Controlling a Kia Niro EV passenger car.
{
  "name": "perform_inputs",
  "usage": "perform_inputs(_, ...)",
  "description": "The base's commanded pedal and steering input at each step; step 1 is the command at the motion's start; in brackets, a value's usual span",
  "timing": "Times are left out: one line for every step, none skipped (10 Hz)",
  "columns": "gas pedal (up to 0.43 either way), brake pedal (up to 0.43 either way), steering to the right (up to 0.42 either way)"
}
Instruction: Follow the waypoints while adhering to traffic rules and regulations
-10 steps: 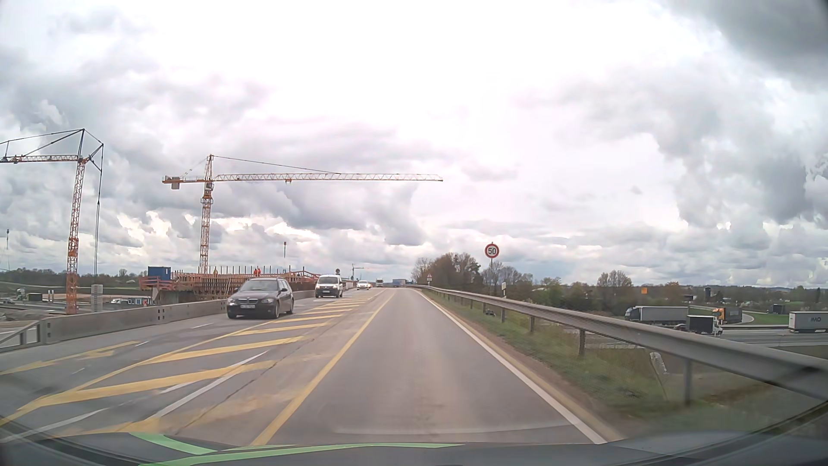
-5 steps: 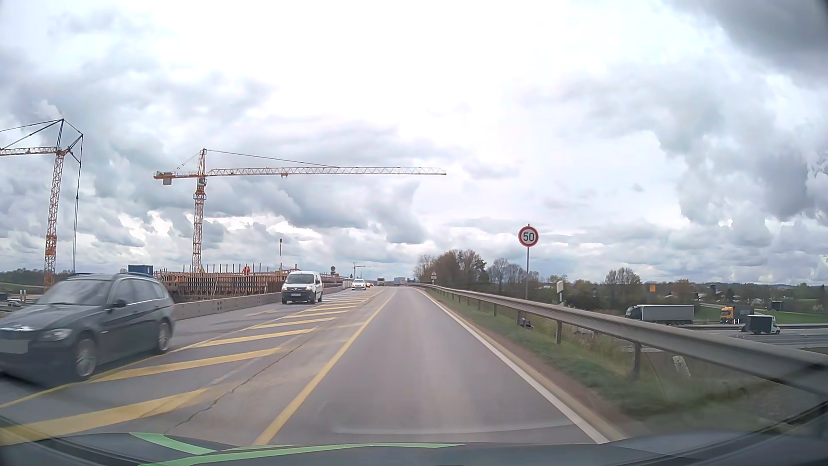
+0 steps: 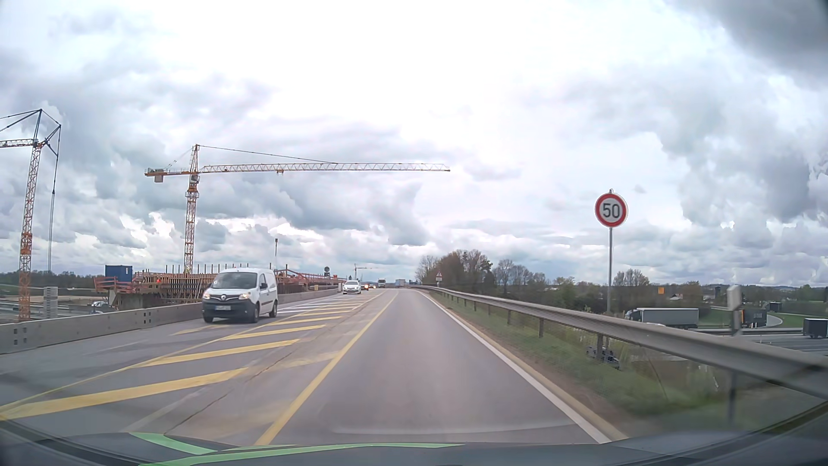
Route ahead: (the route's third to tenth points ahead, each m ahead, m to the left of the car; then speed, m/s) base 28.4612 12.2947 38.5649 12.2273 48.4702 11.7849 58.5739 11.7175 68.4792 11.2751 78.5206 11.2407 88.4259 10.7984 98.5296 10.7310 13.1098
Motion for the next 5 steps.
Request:
perform_inputs(0.130, 0.000, 0.000)
perform_inputs(0.130, 0.000, 0.000)
perform_inputs(0.130, 0.000, 0.000)
perform_inputs(0.130, 0.000, 0.000)
perform_inputs(0.130, 0.000, 0.000)
